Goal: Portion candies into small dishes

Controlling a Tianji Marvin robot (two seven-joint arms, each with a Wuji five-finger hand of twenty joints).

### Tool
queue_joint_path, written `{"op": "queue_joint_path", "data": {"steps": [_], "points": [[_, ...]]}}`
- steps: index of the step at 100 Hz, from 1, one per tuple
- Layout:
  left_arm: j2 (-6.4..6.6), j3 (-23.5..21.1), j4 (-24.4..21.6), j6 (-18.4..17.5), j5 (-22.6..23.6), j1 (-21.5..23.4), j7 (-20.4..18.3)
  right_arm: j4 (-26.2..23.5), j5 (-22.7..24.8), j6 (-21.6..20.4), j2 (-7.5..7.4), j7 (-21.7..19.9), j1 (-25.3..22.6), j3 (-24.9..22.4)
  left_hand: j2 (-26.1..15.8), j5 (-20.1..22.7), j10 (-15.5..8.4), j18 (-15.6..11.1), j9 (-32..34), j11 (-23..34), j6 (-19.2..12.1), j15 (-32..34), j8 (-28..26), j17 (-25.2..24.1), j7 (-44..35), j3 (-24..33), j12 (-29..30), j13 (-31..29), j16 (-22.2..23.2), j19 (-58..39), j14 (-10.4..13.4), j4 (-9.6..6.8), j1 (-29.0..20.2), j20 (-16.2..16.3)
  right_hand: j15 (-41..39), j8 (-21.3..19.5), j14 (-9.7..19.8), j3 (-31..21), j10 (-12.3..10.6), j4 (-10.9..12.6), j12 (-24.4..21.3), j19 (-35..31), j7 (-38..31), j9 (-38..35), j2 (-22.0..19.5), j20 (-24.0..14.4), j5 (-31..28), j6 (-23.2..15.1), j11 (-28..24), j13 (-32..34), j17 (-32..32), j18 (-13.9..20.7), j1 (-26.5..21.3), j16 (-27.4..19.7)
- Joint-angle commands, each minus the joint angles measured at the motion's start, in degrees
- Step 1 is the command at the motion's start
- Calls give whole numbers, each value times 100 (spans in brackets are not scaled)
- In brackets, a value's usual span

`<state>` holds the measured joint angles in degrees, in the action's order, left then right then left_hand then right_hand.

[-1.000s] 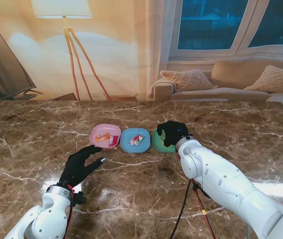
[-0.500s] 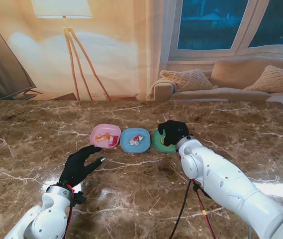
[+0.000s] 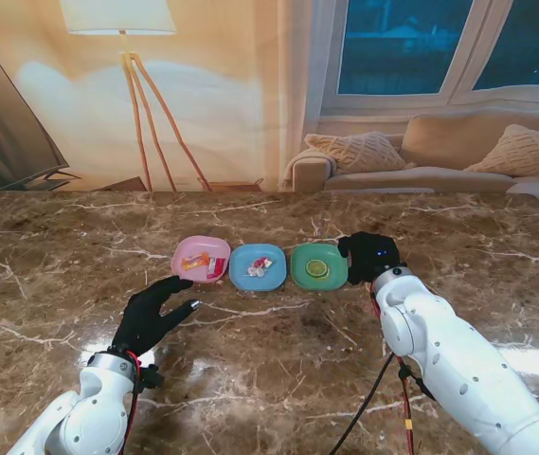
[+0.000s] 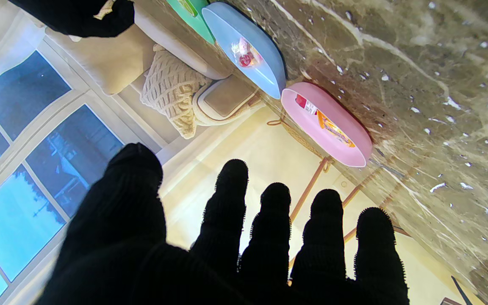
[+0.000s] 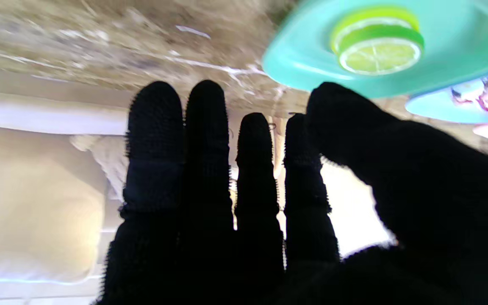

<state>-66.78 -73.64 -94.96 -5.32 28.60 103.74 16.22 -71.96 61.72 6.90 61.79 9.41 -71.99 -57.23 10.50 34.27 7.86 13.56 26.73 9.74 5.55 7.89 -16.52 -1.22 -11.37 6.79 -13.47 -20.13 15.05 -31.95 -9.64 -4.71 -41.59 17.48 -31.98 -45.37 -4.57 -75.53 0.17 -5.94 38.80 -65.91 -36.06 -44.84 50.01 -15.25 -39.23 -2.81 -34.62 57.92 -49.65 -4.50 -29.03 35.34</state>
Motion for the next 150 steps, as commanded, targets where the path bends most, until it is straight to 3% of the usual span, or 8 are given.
{"op": "queue_joint_path", "data": {"steps": [1, 31, 58, 91, 109, 135, 150], "points": [[-1, 17, 3, -6, 19, 37, 17, -3, -13, 120, -124, -188, -159, -54, -152, 73, 63, -77, -71, -62, -3, -167, -36, -91, 35, -133, 76, 88, -36, 151, 73, -128, -129, -102, 52, -88, 22, 73, -3, 86, -68, 115, 106, 287, 196, -1, 316, 140, 64, -219, 99, 128, 263, -111], [-2, 20, -1, -5, 43, 51, 38, -160, 173, 436, -195, -681, -418, -278, -148, 64, 55, -80, -70, -61, 12, -168, -34, -92, 38, -129, 76, 91, -37, 151, 68, -128, -135, -103, 266, -83, -185, 479, 154, 39, -218, 633, 709, 1257, 146, 41, 1171, 490, 380, -1105, 738, 5, 580, -205], [-3, 8, -7, 11, 43, 57, 38, 8, 193, 564, -241, -943, -370, -174, -147, 69, 57, -73, -73, -62, 9, -168, -33, -96, 39, -128, 76, 92, -37, 151, 69, -127, -135, -103, 310, -157, -221, 623, 159, 20, -279, 749, 882, 1463, 138, -54, 1294, 531, 459, -1408, 976, -96, 656, -259], [7, 27, -8, 1, 23, 53, -17, 381, -32, 606, -222, -792, -184, 94, -147, 78, 63, -75, -62, -61, 4, -166, -33, -115, 37, -129, 76, 88, -35, 172, 62, -126, -135, -112, 348, -260, -195, 588, 164, 32, -274, 790, 1019, 1685, 121, -147, 1530, 616, 429, -1511, 1017, -71, 462, -328], [5, 34, -1, 7, 27, 41, -9, 488, -121, 623, -217, -788, -142, 176, -159, 83, 44, -90, -73, -66, -1, -170, -35, -109, 35, -132, 77, 92, -36, 183, 68, -124, -125, -116, 235, -354, -148, 370, 160, 64, -253, 671, 952, 1591, 92, -229, 1452, 561, 306, -1359, 904, 3, 102, -308], [2, 42, 6, 1, 14, 34, -4, 708, -294, 619, -173, -490, -115, 330, -165, 86, 63, -136, -73, -60, 16, -163, -33, -118, 39, -132, 75, 93, -34, 153, 53, -122, -132, -112, -176, -594, 75, 155, 76, 45, -122, 440, 547, 1136, -40, -306, 1091, 398, -96, -925, 534, 260, -383, -153], [-2, 41, 7, -3, 10, 37, 17, 832, -397, 603, -153, -368, -122, 420, -189, 99, 70, -138, -68, -62, 17, -165, -34, -127, 35, -141, 77, 97, -35, 148, 51, -117, -122, -116, -203, -640, 109, 172, -37, 1, -36, 370, 258, 774, -20, -288, 806, 212, -277, -766, 420, 265, -426, -163]]}}
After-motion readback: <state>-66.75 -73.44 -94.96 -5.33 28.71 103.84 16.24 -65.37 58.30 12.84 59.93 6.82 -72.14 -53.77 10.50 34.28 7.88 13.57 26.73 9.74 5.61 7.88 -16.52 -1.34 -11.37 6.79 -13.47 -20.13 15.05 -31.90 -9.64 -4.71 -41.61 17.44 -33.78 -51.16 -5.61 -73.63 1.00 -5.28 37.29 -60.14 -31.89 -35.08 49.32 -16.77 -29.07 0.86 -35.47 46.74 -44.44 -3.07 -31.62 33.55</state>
